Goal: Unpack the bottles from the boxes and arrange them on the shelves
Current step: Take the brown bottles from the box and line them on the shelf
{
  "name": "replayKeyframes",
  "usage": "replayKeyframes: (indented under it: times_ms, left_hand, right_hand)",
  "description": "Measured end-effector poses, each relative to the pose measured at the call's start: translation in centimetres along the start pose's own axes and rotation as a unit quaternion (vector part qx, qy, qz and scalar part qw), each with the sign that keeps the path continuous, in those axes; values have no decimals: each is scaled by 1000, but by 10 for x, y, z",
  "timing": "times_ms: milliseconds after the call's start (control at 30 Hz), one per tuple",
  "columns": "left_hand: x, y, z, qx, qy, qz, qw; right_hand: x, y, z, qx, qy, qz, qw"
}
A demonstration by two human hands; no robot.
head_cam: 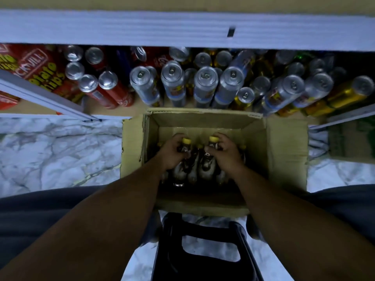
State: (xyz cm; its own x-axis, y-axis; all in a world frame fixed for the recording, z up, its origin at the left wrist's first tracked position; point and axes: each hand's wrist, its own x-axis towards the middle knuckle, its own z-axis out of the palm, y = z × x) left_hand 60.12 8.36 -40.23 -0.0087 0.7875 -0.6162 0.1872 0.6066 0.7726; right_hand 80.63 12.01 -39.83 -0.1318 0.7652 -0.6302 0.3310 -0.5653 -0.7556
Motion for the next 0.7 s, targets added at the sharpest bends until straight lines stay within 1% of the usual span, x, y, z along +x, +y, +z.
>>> replayKeyframes:
  times_ms: [133, 300, 533, 700]
  left_hand:
    - [-25, 51, -13, 2, 19, 56, 998]
    - [-79, 123, -35, 38, 31, 162, 986]
    - [-173, 226, -59, 87, 40, 300, 949]
    - [-224, 294, -76, 115, 67, 366, 921]
  right_hand:
    - [-26, -56, -6, -4, -2, -92, 996]
    - [-78, -124, -17, -10, -18, -200, 980]
    - [-160, -216, -34, -34, -16, -346, 938]
    - [-207, -282, -54, -41, -2, -430, 902]
